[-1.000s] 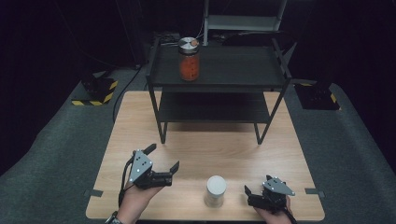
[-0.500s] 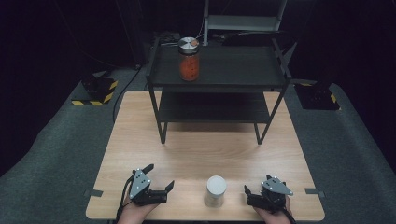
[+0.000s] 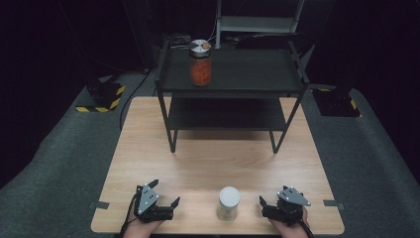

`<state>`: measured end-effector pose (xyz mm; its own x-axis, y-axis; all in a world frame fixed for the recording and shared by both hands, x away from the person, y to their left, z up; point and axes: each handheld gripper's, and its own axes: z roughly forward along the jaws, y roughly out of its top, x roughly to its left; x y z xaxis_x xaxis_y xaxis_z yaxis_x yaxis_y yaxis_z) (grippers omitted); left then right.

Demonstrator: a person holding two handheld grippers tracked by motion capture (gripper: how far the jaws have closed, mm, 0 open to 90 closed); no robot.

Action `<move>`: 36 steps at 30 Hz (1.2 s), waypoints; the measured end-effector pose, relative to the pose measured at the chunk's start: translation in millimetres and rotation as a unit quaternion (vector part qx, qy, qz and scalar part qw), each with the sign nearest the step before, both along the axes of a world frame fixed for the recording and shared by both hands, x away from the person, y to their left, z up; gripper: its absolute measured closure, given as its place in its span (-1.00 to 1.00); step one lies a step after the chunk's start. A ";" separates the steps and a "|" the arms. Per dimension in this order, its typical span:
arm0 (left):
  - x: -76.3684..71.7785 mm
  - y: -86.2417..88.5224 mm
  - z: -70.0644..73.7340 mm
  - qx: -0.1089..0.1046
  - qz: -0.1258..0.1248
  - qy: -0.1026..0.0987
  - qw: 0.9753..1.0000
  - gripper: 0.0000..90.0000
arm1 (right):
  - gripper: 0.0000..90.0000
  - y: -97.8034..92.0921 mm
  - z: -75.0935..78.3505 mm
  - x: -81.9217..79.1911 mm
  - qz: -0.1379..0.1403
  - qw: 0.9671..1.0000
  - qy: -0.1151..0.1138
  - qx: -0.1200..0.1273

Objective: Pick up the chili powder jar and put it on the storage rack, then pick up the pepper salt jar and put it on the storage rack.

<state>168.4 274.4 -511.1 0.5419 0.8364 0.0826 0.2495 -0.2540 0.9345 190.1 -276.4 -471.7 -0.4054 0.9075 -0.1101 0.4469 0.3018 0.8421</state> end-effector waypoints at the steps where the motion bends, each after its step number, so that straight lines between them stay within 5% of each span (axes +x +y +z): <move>1: -0.6 0.1 0.8 0.002 -0.001 0.003 1.000 -0.97 | -0.89 -0.1 -0.2 -0.2 0.001 1.000 -0.001 0.000; 11: -0.3 5.6 -0.4 -0.008 -0.011 0.004 1.000 -0.97 | -0.89 -2.7 -0.5 -0.1 0.005 1.000 -0.001 0.005; 23: -0.1 -1.3 3.6 0.022 -0.017 0.003 1.000 -0.98 | -0.91 -2.5 -1.5 -2.1 0.007 1.000 -0.008 0.002; 36: -0.5 1.0 2.6 0.013 -0.016 0.004 1.000 -0.98 | -0.91 -9.4 0.5 -15.3 0.011 0.999 -0.039 0.022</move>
<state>167.9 275.4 -508.5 0.5693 0.8161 0.0995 0.2490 -0.2865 0.9252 174.8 -285.8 -471.2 -0.4176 0.9028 -0.1023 0.3725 0.2729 0.8870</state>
